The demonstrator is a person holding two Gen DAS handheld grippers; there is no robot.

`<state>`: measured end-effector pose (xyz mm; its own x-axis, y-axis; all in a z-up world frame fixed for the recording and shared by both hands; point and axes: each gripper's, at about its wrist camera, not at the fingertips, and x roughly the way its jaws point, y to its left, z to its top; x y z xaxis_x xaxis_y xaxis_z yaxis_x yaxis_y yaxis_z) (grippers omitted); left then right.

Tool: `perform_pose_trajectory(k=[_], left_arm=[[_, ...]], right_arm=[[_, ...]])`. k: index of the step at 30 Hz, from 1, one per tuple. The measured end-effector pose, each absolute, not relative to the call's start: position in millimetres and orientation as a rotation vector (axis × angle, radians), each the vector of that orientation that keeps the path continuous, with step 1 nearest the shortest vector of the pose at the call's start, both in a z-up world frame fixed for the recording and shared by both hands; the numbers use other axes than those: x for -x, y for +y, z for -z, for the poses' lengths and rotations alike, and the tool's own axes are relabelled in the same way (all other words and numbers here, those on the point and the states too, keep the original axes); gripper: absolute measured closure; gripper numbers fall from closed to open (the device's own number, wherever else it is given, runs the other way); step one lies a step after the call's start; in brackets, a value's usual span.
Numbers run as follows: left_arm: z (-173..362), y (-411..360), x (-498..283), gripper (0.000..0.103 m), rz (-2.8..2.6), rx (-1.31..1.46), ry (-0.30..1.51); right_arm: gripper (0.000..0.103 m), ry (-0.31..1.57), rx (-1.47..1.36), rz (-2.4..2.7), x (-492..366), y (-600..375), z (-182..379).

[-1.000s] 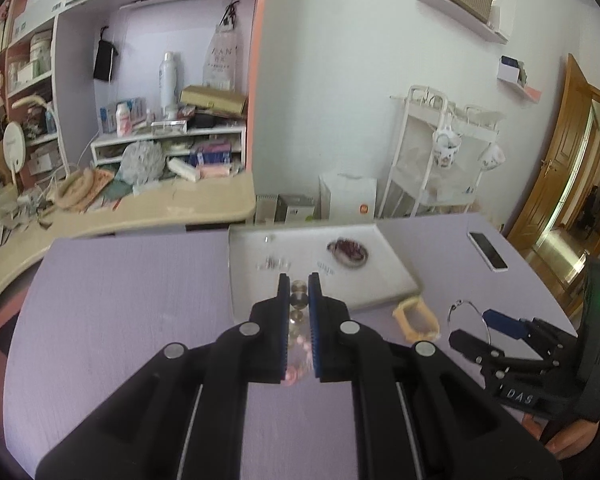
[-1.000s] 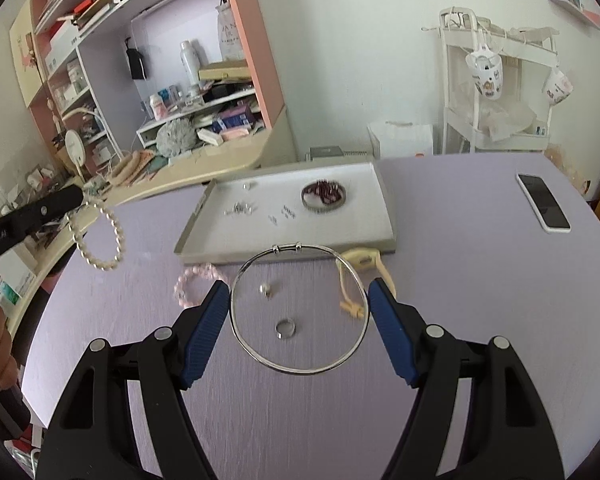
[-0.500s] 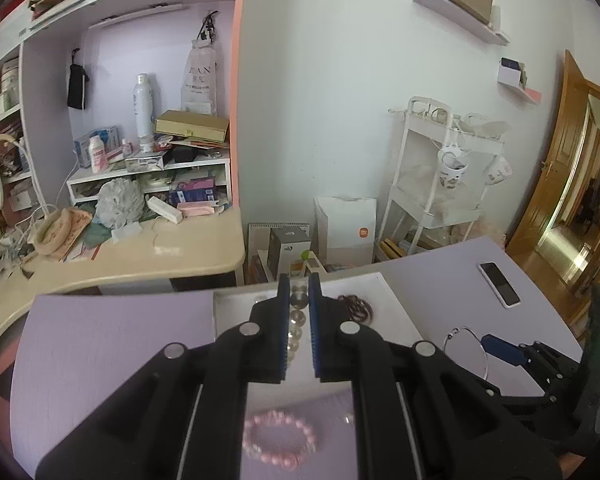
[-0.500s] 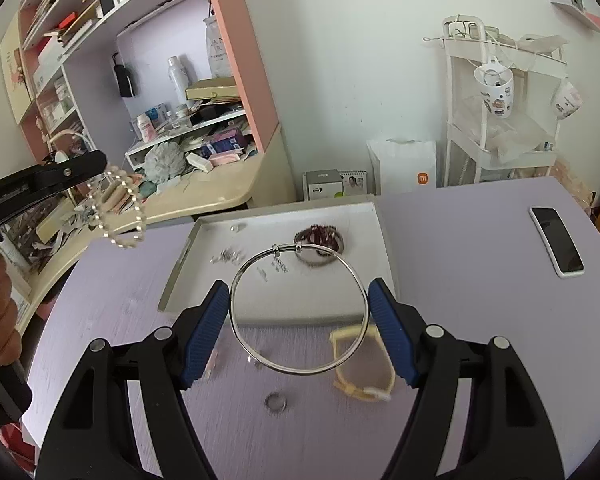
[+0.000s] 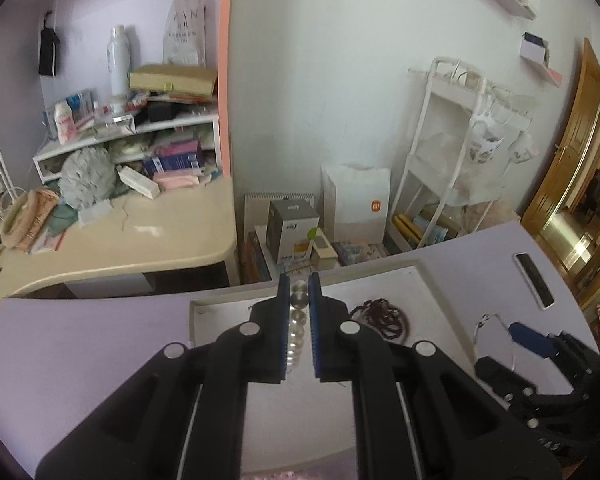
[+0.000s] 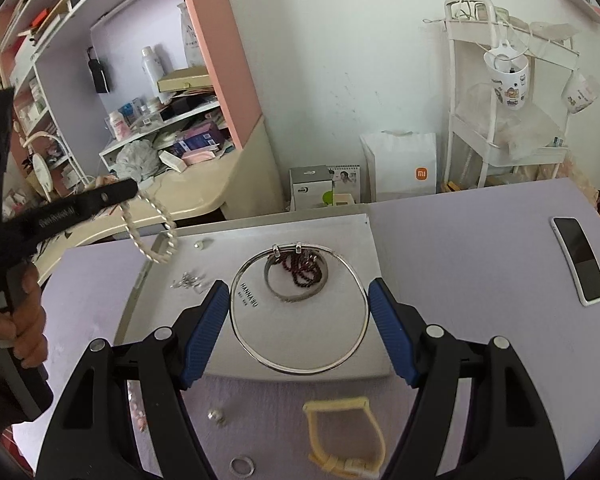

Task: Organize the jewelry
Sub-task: 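Carry the pearl bracelet in the left tool while the right tool carries the silver bangle to the tray, then open both tools to drop the pearl bracelet and bangle into the tray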

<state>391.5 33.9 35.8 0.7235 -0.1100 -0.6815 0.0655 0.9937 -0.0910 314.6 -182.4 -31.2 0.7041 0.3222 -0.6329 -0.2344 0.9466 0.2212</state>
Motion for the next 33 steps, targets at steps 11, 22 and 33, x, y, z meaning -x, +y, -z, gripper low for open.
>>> perform_pose_trajectory(k=[11, 22, 33], left_arm=[[16, 36, -406, 0.084, 0.105, 0.054, 0.836], [7, 74, -381, 0.07, 0.023, 0.093, 0.793], [-2, 102, -371, 0.06, -0.037, 0.116, 0.755]], right_arm=[[0.03, 0.756, -0.122, -0.305, -335, -181, 47], [0.03, 0.793, -0.118, -0.31, -352, -172, 54], [0.029, 0.854, -0.076, -0.317, -388, -140, 75]])
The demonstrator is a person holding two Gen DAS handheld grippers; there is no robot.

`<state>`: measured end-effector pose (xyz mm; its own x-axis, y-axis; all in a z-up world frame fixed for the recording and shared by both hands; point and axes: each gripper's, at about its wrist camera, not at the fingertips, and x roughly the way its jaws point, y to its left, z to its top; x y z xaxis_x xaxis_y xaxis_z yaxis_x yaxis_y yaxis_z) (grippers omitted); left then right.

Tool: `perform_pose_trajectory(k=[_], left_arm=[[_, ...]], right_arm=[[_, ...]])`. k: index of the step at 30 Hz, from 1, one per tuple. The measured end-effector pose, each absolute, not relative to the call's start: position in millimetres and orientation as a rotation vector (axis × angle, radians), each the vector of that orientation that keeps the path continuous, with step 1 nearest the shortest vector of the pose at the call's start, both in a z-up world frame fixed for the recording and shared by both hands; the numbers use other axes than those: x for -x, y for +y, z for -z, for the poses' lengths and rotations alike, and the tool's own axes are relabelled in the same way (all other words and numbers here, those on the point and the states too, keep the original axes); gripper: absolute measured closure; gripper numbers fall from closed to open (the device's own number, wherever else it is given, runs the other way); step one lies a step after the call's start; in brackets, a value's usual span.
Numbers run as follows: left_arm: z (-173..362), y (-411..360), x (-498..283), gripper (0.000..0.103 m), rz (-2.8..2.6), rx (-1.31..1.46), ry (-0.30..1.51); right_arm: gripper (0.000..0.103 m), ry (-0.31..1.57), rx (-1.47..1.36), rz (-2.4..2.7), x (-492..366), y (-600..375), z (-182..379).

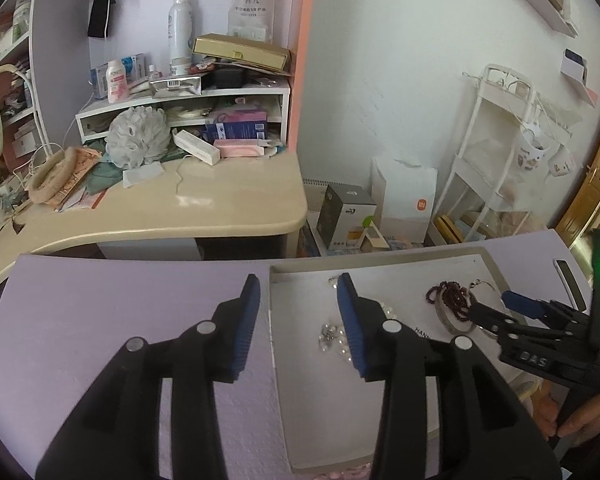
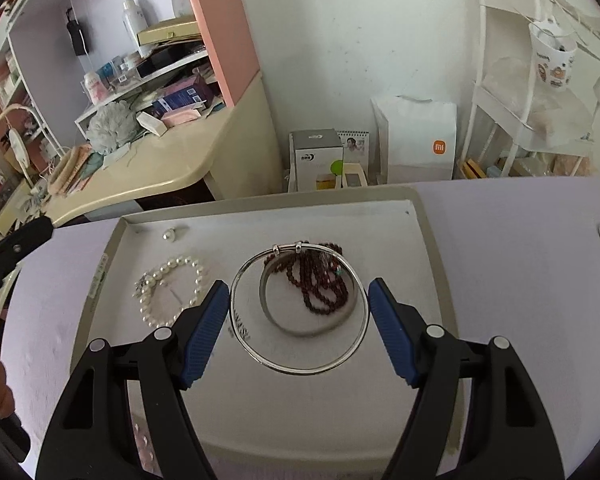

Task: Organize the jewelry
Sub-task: 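Open both tools to drop the pearl bracelet and bangle into the tray, then withdraw both open tools toward the pink bead bracelet and silver ring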

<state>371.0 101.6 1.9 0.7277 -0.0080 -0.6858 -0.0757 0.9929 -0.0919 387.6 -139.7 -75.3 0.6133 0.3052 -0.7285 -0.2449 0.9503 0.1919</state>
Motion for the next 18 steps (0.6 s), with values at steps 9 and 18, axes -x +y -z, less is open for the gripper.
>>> perform_pose_trajectory(k=[9, 18], left_arm=[[-9, 97, -362, 0.052, -0.037, 0.117, 0.73], [-29, 85, -322, 0.041, -0.033, 0.13, 0.683]], right_arm=[[0.021, 0.81, -0.138, -0.33, -367, -161, 63], [0.021, 0.709, -0.216, -0.297, -295, -203, 47]])
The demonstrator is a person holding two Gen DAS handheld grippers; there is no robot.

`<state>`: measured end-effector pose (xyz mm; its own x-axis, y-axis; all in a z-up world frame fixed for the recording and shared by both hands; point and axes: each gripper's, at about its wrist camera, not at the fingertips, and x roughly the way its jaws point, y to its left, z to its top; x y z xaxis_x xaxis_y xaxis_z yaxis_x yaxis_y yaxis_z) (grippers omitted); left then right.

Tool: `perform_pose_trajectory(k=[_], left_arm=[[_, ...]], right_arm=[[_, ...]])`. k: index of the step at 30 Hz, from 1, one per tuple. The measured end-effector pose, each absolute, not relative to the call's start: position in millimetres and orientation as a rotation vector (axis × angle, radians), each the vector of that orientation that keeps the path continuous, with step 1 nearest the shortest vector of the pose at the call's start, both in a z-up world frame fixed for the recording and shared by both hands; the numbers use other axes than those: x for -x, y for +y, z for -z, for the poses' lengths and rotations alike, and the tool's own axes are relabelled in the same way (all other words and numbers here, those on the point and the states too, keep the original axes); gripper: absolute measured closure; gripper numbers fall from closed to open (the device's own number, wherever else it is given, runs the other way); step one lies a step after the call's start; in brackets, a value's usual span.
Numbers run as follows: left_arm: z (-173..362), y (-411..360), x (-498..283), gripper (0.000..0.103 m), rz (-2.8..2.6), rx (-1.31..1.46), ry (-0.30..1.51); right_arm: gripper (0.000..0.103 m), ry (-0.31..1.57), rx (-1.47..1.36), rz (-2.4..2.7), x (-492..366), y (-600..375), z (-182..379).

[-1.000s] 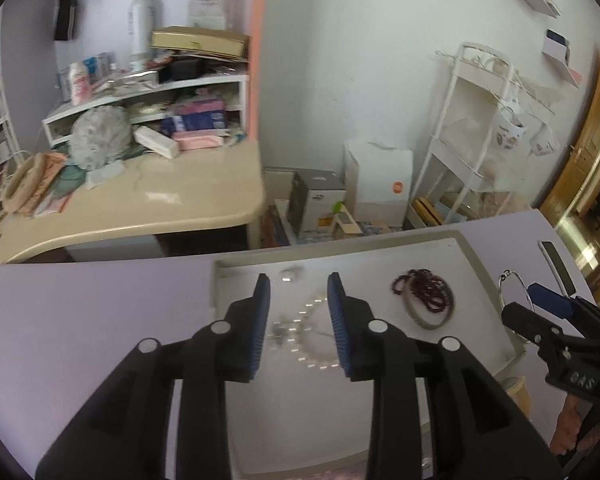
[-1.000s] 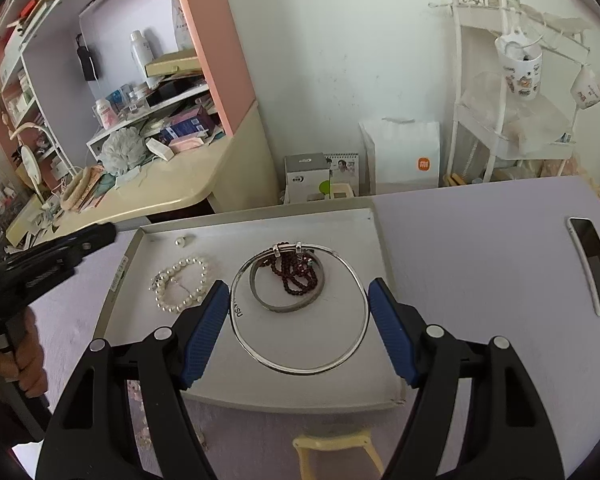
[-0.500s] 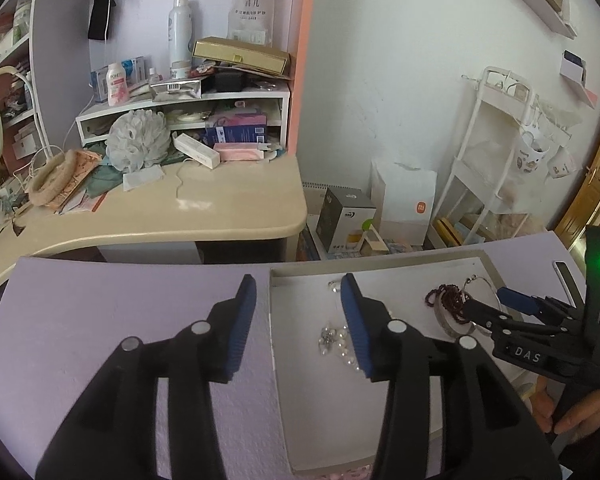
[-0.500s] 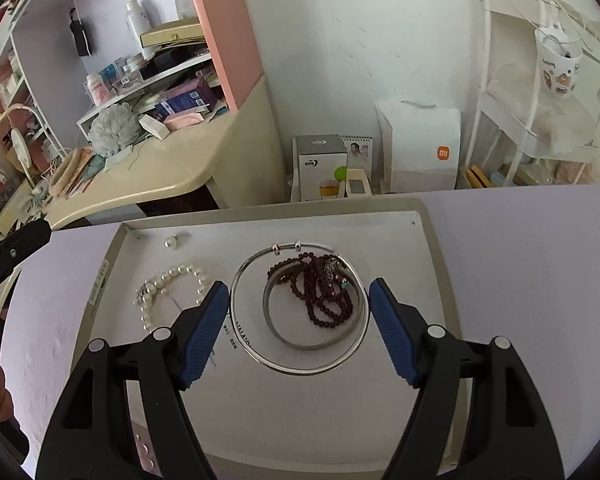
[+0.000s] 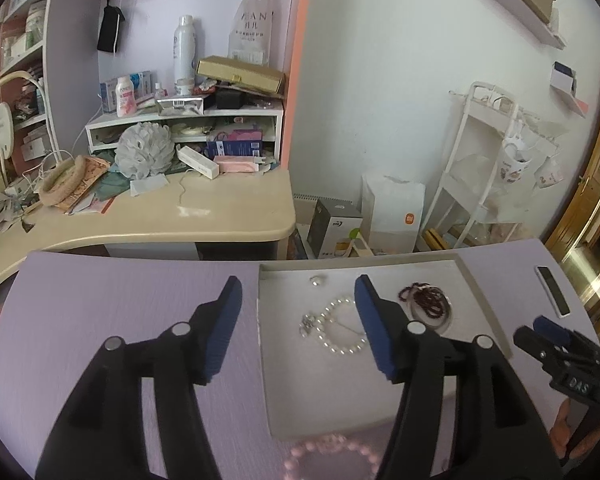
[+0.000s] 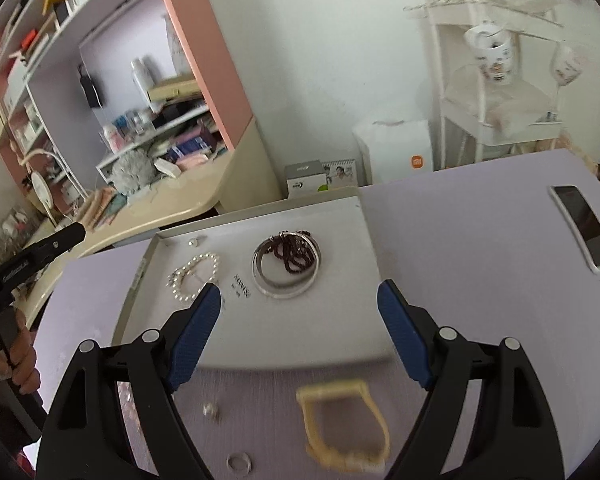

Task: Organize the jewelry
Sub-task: 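Withdraw both open tools toward the pink bead bracelet and silver ring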

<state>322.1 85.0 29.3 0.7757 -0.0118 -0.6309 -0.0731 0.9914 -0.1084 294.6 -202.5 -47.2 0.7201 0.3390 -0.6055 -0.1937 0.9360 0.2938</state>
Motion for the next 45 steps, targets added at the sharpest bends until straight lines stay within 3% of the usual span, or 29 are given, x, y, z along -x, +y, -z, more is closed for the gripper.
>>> perform_pose_trajectory(k=[13, 26, 39, 45], left_arm=[[-50, 65, -219, 0.031, -0.04, 0.114, 0.62], [-25, 63, -136, 0.004, -0.116, 0.109, 0.592], [-3, 79, -112, 0.002, -0.174, 0.123, 0.571], [-4, 85, -113, 0.002, -0.179, 0.126, 0.56]], right_arm=[[0.021, 0.667, -0.243, -0.273, -213, -222, 48], [0.023, 0.625, -0.187, -0.317, -161, -211, 64], [0.026, 0.599, -0.114, -0.381, -154, -182, 80], [0.03, 0.688, -0.062, -0.389, -167, -167, 92]])
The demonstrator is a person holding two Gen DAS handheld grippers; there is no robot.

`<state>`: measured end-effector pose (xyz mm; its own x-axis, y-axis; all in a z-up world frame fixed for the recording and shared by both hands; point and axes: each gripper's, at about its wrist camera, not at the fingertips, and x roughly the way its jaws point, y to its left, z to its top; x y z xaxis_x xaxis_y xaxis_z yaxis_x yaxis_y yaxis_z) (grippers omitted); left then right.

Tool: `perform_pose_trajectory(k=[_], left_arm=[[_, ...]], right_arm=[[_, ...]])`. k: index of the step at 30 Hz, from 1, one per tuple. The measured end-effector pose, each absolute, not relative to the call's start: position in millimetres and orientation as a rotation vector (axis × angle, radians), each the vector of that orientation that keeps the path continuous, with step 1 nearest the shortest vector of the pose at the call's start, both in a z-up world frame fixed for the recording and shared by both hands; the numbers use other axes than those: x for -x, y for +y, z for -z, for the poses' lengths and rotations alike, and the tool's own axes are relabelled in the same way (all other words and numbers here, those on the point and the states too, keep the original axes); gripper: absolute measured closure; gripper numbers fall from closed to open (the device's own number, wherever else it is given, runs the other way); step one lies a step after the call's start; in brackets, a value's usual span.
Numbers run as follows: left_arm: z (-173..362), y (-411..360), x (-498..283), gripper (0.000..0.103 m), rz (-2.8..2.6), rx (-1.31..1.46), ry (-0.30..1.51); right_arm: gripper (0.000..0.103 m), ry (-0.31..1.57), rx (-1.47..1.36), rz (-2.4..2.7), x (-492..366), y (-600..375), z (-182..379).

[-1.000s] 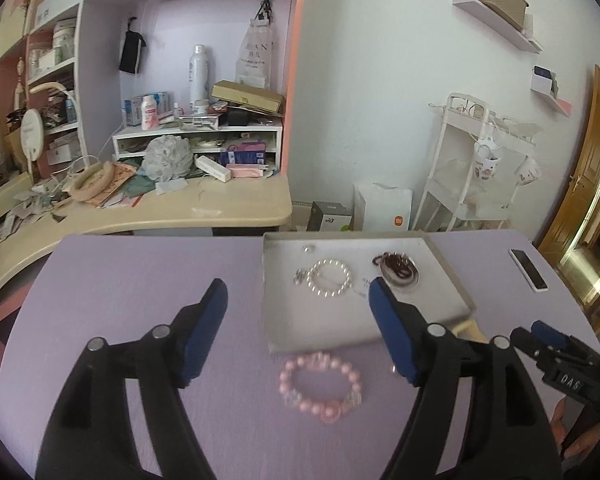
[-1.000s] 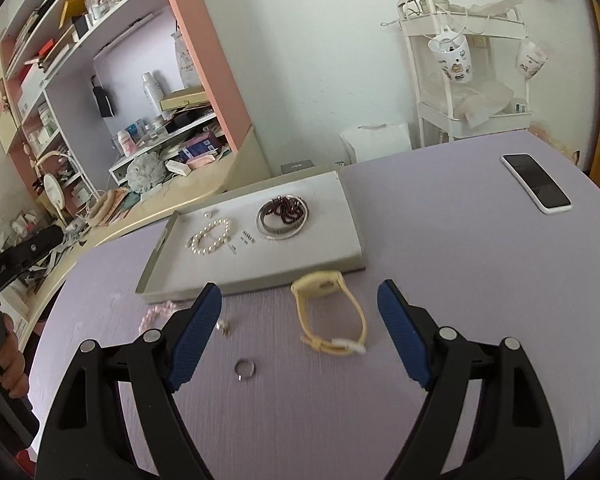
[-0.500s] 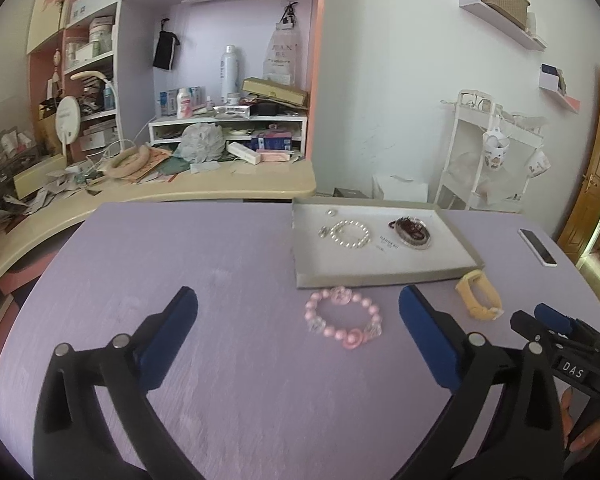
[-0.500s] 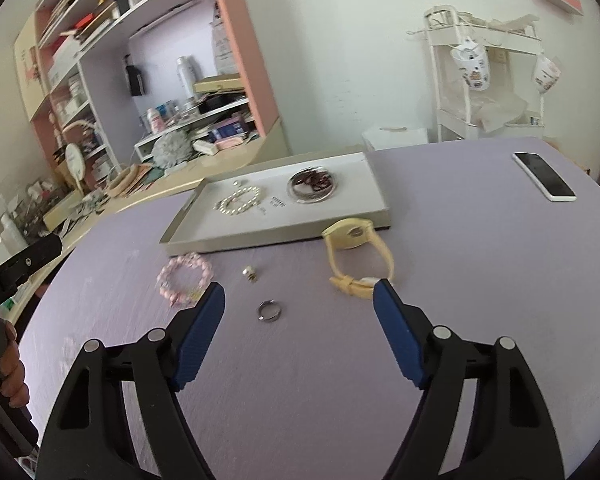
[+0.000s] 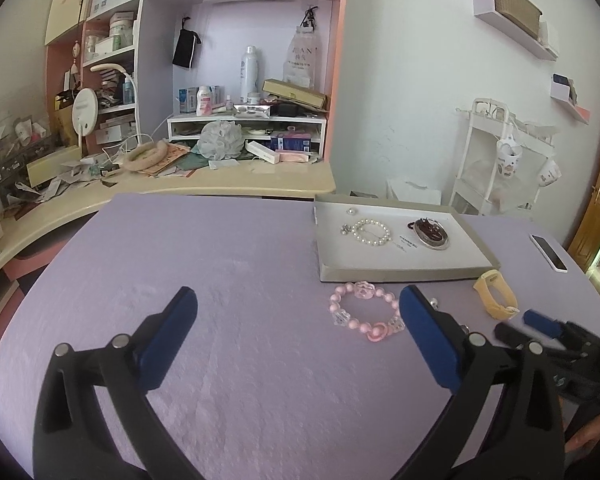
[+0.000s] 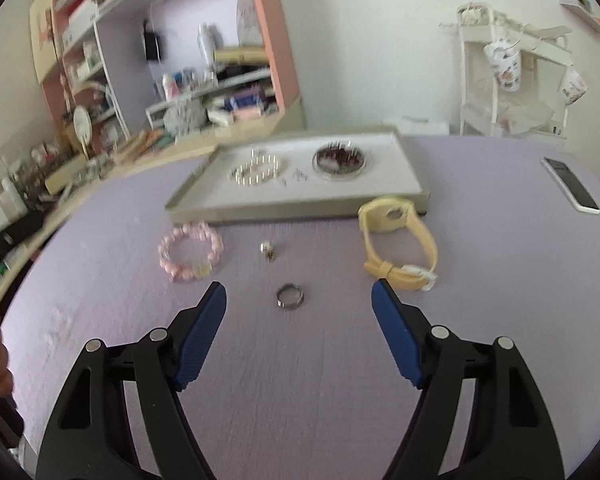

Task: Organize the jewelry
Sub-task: 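Withdraw both open tools toward the pink bead bracelet and silver ring, then grasp the silver ring with the right tool while the left tool grasps the pink bead bracelet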

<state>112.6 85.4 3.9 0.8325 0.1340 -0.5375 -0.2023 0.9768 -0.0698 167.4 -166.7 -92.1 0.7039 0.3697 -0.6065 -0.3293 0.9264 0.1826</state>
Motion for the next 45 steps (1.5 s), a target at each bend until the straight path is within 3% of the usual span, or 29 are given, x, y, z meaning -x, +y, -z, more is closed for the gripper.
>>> perform_pose_trajectory(k=[10, 15, 19, 23, 34, 37, 45], left_arm=[[-2, 90, -117, 0.002, -0.197, 0.134, 0.558], [-1, 91, -121, 0.002, -0.203, 0.129, 0.567], [-1, 91, -126, 0.002, -0.206, 0.131, 0.577], [1, 90, -131, 0.002, -0.203, 0.125, 0.586], [29, 77, -167, 0.002, -0.158, 0.114, 0.683], [42, 71, -182, 0.011, -0.151, 0.102, 0.707], [75, 59, -221, 0.05, -0.124, 0.064, 0.831]], right_arm=[[0.042, 0.854, 0.024, -0.366, -194, -142, 120], [0.055, 0.857, 0.071, -0.358, -201, -133, 120], [0.058, 0.851, 0.114, -0.358, -202, -125, 120], [0.08, 0.838, 0.132, -0.371, -199, -121, 119], [0.08, 0.843, 0.042, -0.382, -193, -144, 119], [0.08, 0.837, 0.011, -0.382, -192, -153, 117], [0.08, 0.814, -0.027, -0.387, -194, -156, 109]])
